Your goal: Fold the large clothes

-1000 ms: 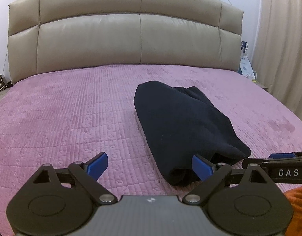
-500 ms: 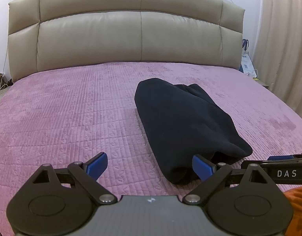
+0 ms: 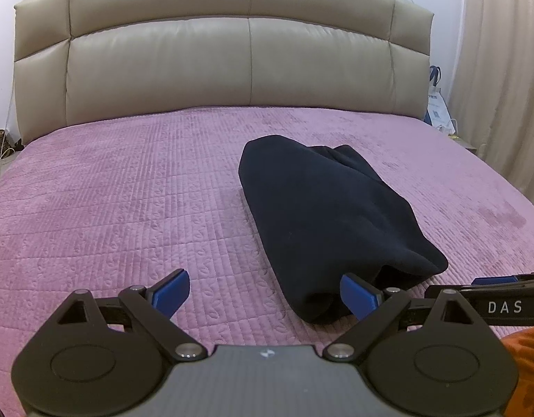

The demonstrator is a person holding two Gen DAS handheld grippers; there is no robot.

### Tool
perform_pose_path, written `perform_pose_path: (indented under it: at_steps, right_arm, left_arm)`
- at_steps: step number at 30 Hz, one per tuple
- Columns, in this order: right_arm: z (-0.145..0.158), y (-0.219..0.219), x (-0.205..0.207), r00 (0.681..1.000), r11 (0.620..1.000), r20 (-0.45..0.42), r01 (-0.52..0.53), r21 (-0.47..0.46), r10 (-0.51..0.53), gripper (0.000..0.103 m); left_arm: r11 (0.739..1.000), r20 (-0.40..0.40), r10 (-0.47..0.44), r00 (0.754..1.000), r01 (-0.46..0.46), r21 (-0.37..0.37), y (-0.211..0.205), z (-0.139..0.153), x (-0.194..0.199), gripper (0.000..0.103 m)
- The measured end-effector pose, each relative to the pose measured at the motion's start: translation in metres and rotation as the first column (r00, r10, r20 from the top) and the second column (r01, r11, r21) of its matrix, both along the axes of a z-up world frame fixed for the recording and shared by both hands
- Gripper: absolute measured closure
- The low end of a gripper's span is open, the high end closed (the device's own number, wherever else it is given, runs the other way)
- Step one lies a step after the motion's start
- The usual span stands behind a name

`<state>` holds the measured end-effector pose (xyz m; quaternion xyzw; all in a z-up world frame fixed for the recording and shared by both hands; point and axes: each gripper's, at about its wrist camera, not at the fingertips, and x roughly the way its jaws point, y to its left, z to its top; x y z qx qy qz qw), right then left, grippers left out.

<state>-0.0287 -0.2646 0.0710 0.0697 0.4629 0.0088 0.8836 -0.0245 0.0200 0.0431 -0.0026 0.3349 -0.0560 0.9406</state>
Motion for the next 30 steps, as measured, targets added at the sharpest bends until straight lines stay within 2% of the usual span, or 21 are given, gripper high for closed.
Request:
perform_pose_path:
  at_steps: [4, 20, 25, 29, 30]
  right_arm:
    - [-0.0012, 0.0005, -0.0003, 1.0, 1.0, -0.005, 0.002, 0.006, -0.002, 0.026]
    - [-0.004, -0.0021, 0.0006, 1.0, 1.0, -0.02, -0.003, 0.015, 0.004, 0.026]
    - [-0.0043, -0.0021, 0.001, 1.0, 1.0, -0.023, -0.004, 0.016, 0.005, 0.026]
    - [-0.0046, -0.0026, 0.0012, 1.0, 1.0, -0.025, -0.002, 0.015, 0.003, 0.025]
    - [-0.0049, -0.0028, 0.0011, 1.0, 1.0, -0.025, -0.005, 0.017, 0.005, 0.025]
  left_arm:
    - [1.0, -0.01, 0.007, 1.0, -0.007, 0.003, 0.0005, -0.0013, 0.0016, 0.004]
    - [1.0, -0.02, 0.011, 1.0, -0.011, -0.004, 0.0026, -0.0026, 0.0021, 0.004]
    - [1.0, -0.015, 0.009, 1.0, -0.009, 0.021, -0.0001, -0.0024, 0.0018, 0.004]
    - [1.0, 0.023, -0.005, 1.0, 0.004, 0.027, -0.0012, -0.0001, -0.0021, 0.004]
    - [1.0, 0.044, -0.012, 0.999, 0.011, 0.022, -0.0014, 0.0008, -0.0056, 0.007]
